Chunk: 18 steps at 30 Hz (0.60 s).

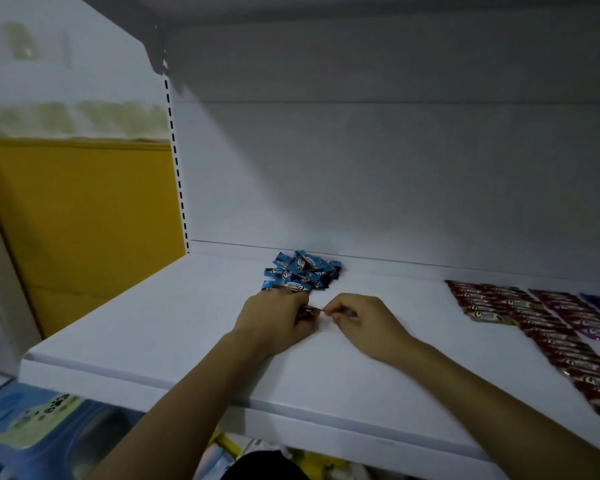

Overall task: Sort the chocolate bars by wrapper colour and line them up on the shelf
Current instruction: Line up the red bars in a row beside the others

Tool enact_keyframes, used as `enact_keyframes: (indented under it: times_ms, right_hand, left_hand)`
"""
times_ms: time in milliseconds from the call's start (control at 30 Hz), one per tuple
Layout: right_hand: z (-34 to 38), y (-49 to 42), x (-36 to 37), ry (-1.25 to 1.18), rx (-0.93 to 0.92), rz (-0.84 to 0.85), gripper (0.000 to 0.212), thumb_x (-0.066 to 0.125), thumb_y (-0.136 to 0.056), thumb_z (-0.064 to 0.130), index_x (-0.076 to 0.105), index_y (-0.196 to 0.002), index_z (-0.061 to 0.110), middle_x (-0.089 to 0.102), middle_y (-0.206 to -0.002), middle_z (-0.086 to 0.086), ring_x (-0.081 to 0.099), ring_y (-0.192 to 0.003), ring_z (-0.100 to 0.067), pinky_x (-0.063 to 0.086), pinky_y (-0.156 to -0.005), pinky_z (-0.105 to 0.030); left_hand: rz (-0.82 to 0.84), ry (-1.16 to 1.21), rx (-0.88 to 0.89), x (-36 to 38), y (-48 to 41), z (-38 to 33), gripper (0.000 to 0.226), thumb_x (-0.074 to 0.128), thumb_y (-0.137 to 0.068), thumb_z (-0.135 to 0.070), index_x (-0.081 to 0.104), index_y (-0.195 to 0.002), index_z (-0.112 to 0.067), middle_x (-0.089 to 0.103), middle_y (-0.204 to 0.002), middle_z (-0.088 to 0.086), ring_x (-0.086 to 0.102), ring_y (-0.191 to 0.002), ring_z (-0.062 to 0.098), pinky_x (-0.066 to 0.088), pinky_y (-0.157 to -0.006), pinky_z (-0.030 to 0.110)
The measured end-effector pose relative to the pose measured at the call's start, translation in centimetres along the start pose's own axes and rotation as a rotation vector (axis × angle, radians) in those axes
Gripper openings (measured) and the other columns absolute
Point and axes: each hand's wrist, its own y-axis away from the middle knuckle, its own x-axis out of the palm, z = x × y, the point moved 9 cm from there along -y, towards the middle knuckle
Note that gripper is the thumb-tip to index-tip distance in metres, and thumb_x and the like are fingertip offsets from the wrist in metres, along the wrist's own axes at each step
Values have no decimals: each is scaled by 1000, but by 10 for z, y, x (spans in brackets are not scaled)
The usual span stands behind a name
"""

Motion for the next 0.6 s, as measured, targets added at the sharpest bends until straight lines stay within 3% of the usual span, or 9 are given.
enact_keyframes:
  times_ms: [100,200,333,433,533,600]
  right_hand:
    - [-13,-9,-12,-266,141,22,15,60,-91,10,69,-95,21,71,-101,-1,65,-97,-13,48,-89,-23]
    - [-21,-17,-21,-539,256,29,15,57,-91,6,68,-92,16,72,-93,-10,69,-83,-10,53,-75,-17]
    - [-40,-29,-29,-551,346,-17,18,51,-94,7,68,-95,10,72,-87,-9,69,-74,-15,53,-66,-20]
    - [-57,-32,-34,-596,369,-165,21,48,-94,3,67,-87,10,68,-82,-11,67,-74,-21,53,-67,-26]
    - [-75,-28,-50,-672,343,-364,24,45,-95,3,66,-86,10,68,-85,-14,64,-79,-28,52,-72,-38]
    - [-87,-23,-65,-703,356,-482,23,44,-98,11,64,-88,16,69,-82,-7,65,-72,-19,51,-65,-30]
  left_hand:
    - [-24,97,-41,-4,-6,8,23,51,-88,-50,45,-78,-30,63,-86,-6,56,-79,18,31,-60,25]
    - [-56,142,-47,-2,-15,9,23,51,-88,-50,53,-78,-29,61,-77,-8,47,-68,12,31,-57,25]
    - [-59,342,-24,13,-35,-7,27,55,-89,-44,54,-69,-26,59,-64,-6,51,-60,11,36,-55,27]
    - [-30,359,46,30,-58,-34,17,57,-87,-39,61,-78,-24,66,-72,0,58,-68,18,39,-57,29]
    - [-74,498,62,32,-92,-55,27,55,-88,-42,64,-78,-18,69,-71,2,62,-67,19,45,-60,32]
    - [-100,709,-12,33,-112,-58,34,54,-91,-42,68,-75,-16,68,-65,0,62,-61,13,49,-60,32]
